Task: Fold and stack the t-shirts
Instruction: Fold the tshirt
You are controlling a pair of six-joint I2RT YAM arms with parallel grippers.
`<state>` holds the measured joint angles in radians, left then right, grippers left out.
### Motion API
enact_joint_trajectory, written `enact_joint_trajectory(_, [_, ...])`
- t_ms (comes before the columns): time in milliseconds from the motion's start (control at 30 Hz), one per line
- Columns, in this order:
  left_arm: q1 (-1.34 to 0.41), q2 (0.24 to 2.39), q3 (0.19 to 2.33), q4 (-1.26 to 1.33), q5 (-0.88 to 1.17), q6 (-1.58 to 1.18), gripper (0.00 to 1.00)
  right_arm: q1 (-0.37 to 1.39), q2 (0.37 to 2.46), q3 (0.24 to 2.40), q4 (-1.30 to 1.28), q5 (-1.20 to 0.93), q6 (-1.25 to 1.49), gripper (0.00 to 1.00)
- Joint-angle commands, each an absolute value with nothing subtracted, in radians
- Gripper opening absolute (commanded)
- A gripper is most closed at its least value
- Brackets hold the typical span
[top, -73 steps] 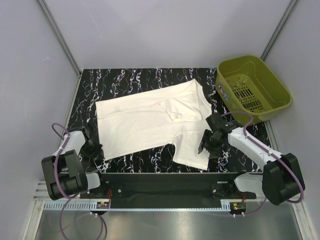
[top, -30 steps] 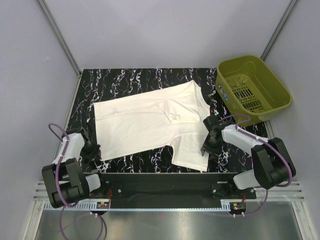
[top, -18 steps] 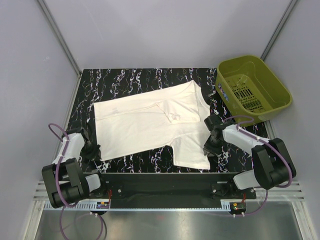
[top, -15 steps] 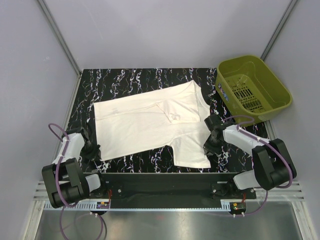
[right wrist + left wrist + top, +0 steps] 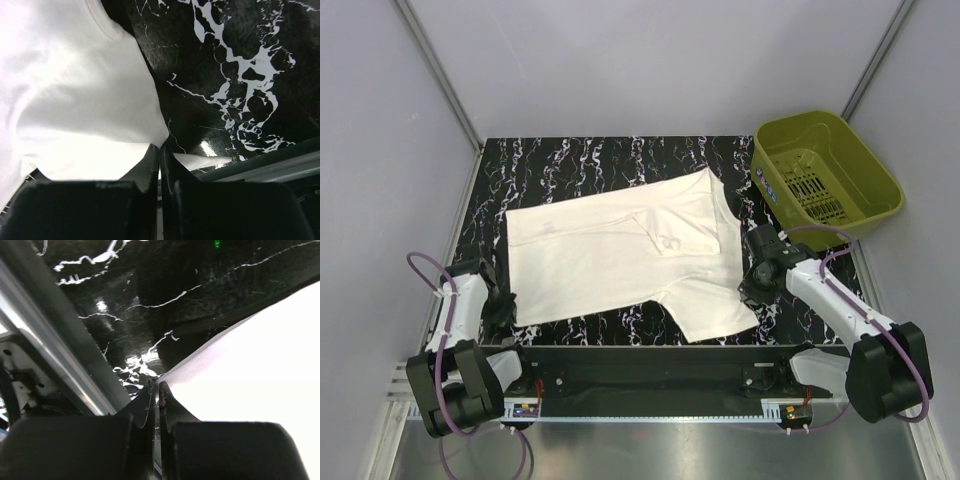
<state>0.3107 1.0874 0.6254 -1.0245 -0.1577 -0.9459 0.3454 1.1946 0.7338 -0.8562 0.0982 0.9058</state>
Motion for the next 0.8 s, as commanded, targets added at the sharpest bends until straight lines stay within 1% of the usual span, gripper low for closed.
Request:
enact_joint_trajectory(0, [0.318, 1.066, 0.664, -1.055, -0.225, -0.985, 0.0, 0.313, 1.172, 0.762, -0.943, 0.166, 0.882, 0.0])
enact_joint_trajectory(200, [0.316, 1.068, 0.669, -1.054, -0.227, -0.966, 0.0, 0.29, 1.146, 0.744, -0.92, 0.14, 0.818, 0.0])
enact_joint_trajectory(333, [0.314, 1.046, 0.695, -1.061, -0.229, -0.931, 0.0, 0.29, 1.154, 0.781, -0.891, 0.112, 0.744, 0.0])
enact_joint_trajectory(433, [0.307, 1.048, 0.722, -1.065, -0.241, -0.91, 0.0, 0.291, 1.184, 0.875, -0.867, 0.071, 0.675, 0.0])
enact_joint_trajectory(567, [0.284, 1.057, 0.761, -1.039, -0.233, -0.871, 0.0, 0.29, 1.244, 0.997, -0.853, 0.066, 0.595, 0.0])
enact_joint_trajectory(767, [0.253, 1.146, 0.84, -0.991, -0.23, -0.824, 0.0, 0.29, 1.402, 1.198, -0.821, 0.043, 0.509, 0.0])
